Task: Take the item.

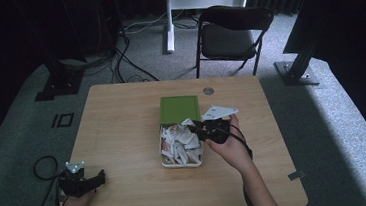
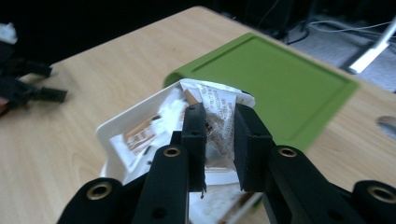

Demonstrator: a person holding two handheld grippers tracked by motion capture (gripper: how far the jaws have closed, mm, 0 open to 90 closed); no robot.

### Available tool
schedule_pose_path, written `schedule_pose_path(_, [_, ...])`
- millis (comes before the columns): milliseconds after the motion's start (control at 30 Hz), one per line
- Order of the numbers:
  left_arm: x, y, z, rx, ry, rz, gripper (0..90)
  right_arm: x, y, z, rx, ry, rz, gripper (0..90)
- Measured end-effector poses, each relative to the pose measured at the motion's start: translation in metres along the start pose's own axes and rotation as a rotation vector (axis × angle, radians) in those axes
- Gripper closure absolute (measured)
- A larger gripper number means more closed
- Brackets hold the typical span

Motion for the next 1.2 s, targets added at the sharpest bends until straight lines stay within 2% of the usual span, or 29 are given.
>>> schedule_pose_path(200, [0.0,0.0,0.0,0.001,0.001,-0.001,1.6,0.002,0.015,-0.017,0.068,-0.024,-0.03,76.3])
schedule_pose_path(267, [0.0,0.0,0.0,0.0,0.0,-0.001,1.6,0.003,0.017,-0.02,0.075,-0.032,-0.027,76.3])
schedule_pose_path(433, [0.0,0.0,0.0,0.0,0.001,-0.001,1.5,0.009,0.027,-0.037,0.133,-0.054,-0.037,76.3])
schedule_pose_path(500, [0.0,0.0,0.0,0.0,0.001,-0.001,1.6,0.013,0.03,-0.043,0.141,-0.077,-0.031,76.3])
schedule_pose_path(667, [0.0,0.0,0.0,0.0,0.005,-0.002,1.6,0.022,0.035,-0.058,0.194,-0.096,-0.026,76.3])
schedule_pose_path(900, [0.0,0.0,0.0,0.0,0.001,-0.001,1.6,0.037,0.045,-0.087,0.278,-0.164,-0.065,76.3])
schedule_pose_path(1000, [0.0,0.0,0.0,0.0,0.001,0.0,1.6,0.046,0.048,-0.103,0.318,-0.19,-0.063,76.3])
schedule_pose_path(1033, [0.0,0.0,0.0,0.0,0.0,-0.001,1.6,0.046,0.048,-0.103,0.318,-0.19,-0.063,76.3])
schedule_pose_path(1200, [0.0,0.0,0.0,0.0,0.001,0.0,1.6,0.059,0.05,-0.122,0.364,-0.225,-0.062,76.3])
Point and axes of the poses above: each handheld gripper's, and its own axes: y roughly backward along the jaws, x roughly out of its underside, z roughly to its left, the point moved 6 cm from there along -y, roughly forward along the jaws, and after that the axes turned 12 degrees about -x, right-handed, at the moved point
